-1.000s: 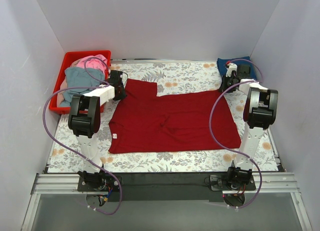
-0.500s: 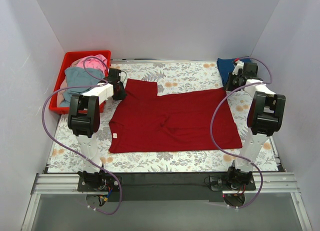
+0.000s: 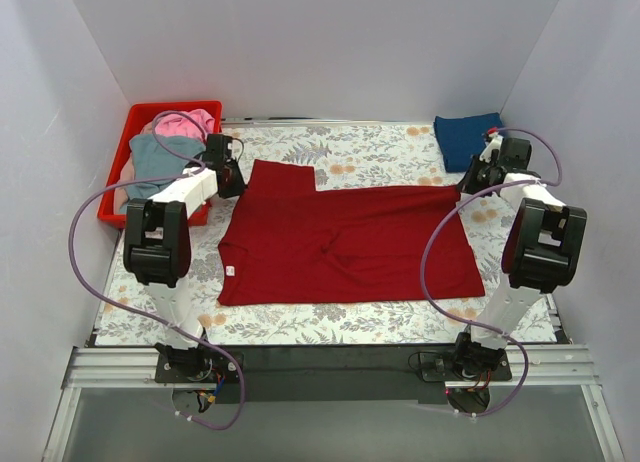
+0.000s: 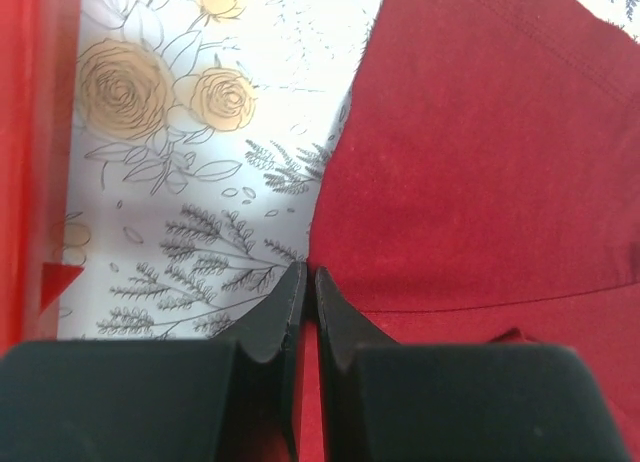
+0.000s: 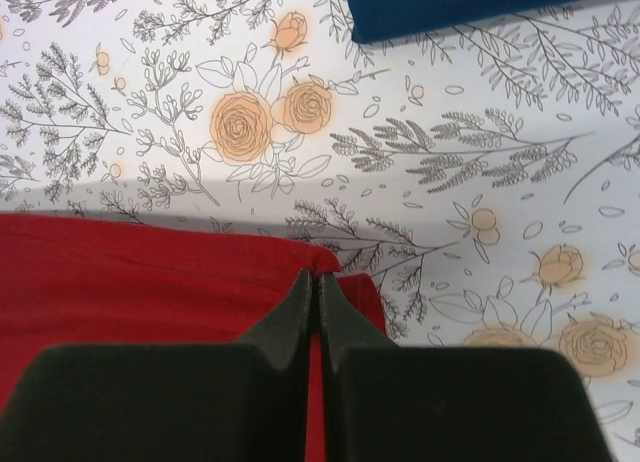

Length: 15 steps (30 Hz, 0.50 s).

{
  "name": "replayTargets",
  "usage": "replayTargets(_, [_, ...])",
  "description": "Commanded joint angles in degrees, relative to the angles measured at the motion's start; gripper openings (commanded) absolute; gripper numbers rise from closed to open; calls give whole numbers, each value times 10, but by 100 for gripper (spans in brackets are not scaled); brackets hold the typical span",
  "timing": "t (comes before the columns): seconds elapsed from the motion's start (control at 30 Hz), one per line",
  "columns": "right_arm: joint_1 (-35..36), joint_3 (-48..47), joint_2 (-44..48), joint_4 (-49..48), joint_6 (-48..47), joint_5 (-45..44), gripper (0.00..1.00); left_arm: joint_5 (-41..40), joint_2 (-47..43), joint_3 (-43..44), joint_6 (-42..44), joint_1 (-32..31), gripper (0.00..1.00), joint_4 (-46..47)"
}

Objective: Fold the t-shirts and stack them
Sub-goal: Fold the tshirt

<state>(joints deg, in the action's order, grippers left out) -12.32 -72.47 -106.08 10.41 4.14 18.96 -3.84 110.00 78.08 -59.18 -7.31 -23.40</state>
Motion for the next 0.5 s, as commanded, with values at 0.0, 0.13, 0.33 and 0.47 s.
replayTargets(0.0, [-11,19,43,-28,15,-12,1,-1,-58,-18,-3,11,0,5])
replayTargets(0.13, [-14,50,73,-31,24,-17,1,1,-80,-42,-12,14,0,5])
replayTargets(0.33, [-20,85,107,-36,52,-28,1,-8,-115,-72,-19,17,0,5])
replayTargets(0.47, [-22,122,125,-38,61,-49,1,-8,-141,-103,-27,17,0,6])
